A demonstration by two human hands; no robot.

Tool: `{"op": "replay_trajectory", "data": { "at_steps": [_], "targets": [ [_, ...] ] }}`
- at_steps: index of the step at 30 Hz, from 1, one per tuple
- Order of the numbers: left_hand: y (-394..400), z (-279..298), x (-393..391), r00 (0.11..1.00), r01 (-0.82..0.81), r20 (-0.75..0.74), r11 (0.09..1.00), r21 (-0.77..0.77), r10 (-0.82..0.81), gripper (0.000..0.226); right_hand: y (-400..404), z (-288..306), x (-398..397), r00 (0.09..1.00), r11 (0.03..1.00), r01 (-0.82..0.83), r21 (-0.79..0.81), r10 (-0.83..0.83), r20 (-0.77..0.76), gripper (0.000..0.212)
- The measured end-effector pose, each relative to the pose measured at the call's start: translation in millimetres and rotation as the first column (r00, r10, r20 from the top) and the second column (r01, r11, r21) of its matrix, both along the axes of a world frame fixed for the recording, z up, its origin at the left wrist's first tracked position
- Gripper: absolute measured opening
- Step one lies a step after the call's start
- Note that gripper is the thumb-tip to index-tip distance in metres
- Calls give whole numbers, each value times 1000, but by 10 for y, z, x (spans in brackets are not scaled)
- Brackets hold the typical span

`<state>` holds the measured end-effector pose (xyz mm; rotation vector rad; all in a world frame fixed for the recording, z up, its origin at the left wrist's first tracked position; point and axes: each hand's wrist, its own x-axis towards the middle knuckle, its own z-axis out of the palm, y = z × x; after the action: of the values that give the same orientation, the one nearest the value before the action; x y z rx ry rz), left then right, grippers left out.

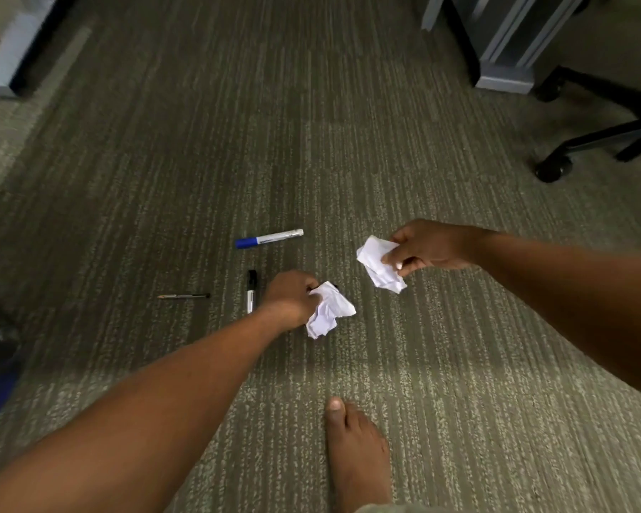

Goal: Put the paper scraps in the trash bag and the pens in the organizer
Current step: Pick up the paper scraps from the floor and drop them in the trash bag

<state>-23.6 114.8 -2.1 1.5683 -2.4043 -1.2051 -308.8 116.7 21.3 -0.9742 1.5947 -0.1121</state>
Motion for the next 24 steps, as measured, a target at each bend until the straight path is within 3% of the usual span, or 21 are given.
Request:
{"op": "replay_trajectory", "data": {
  "at_steps": [4,12,17,22,24],
  "targets": [
    [-153,194,143,999,-53,7,996,-65,53,19,-215,730,557,997,988,37,-148,-27,73,30],
    [-716,776,763,963,-268,-76,943,-198,258,15,-920,1016,1466,989,936,103,-336,-62,131,36],
    [-892,978,1276,936,-351,-118,900,-259,331,16,-1279,1211,2015,985,887,76,-455,5,175,43],
    [-865,1231,1917,878,-476,-240,813,-336,415,19,-1534,1428,2700,971,842,42,-538,92,220,30],
    [-865,1338,2185,841,-541,-239,767,-346,485,16,-1618,1483,3013,958,827,44,-561,124,259,16]
  ]
}}
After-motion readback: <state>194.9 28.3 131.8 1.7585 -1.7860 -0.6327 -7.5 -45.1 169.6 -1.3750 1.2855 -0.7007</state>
